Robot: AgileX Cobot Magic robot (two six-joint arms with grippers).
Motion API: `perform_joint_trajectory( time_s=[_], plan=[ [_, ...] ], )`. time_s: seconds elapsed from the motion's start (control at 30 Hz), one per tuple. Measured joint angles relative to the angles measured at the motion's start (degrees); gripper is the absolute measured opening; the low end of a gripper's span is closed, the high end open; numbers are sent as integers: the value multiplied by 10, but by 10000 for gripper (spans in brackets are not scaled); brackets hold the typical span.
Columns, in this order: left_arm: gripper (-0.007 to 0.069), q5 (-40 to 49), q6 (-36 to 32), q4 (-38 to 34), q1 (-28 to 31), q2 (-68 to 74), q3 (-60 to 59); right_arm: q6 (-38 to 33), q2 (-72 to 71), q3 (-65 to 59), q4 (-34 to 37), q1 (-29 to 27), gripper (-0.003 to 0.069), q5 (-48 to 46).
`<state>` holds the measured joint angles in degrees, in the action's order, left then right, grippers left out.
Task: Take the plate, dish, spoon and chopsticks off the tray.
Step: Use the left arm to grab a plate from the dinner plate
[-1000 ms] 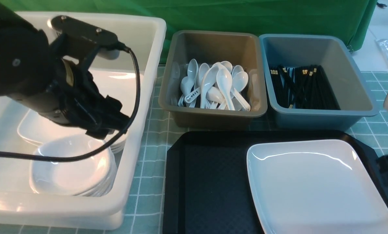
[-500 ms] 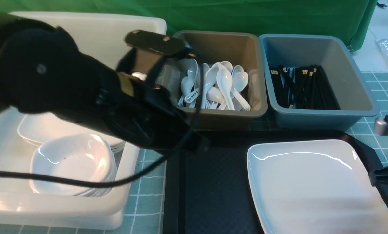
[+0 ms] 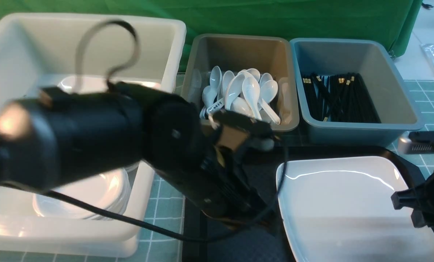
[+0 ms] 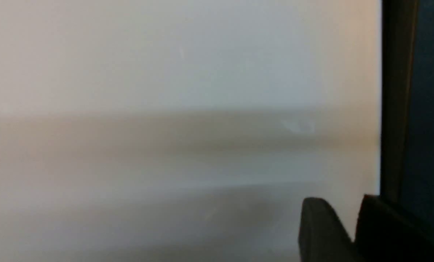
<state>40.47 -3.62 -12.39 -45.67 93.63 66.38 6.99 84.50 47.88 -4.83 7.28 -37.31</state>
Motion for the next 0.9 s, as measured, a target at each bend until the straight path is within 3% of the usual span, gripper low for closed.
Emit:
perform_joint_trajectory(
  time_s=[0.2, 0.47, 0.57, 0.73, 0.9],
  plan=[
    [150, -48, 24, -12, -35, 80, 26, 0, -74, 0, 2, 24, 193, 1],
    [519, -54, 81, -13, -35, 184, 120, 0, -170, 0, 3, 28, 196, -7],
    [593, -54, 103, 9, -35, 205, 139, 0, -190, 0, 3, 28, 196, -10],
    [608, -59, 187, 97, -23, 216, 177, -4, -213, 0, 3, 28, 196, -18],
    [559, -75, 201, 105, 16, 217, 215, -9, -217, 0, 3, 28, 196, -23]
  ],
)
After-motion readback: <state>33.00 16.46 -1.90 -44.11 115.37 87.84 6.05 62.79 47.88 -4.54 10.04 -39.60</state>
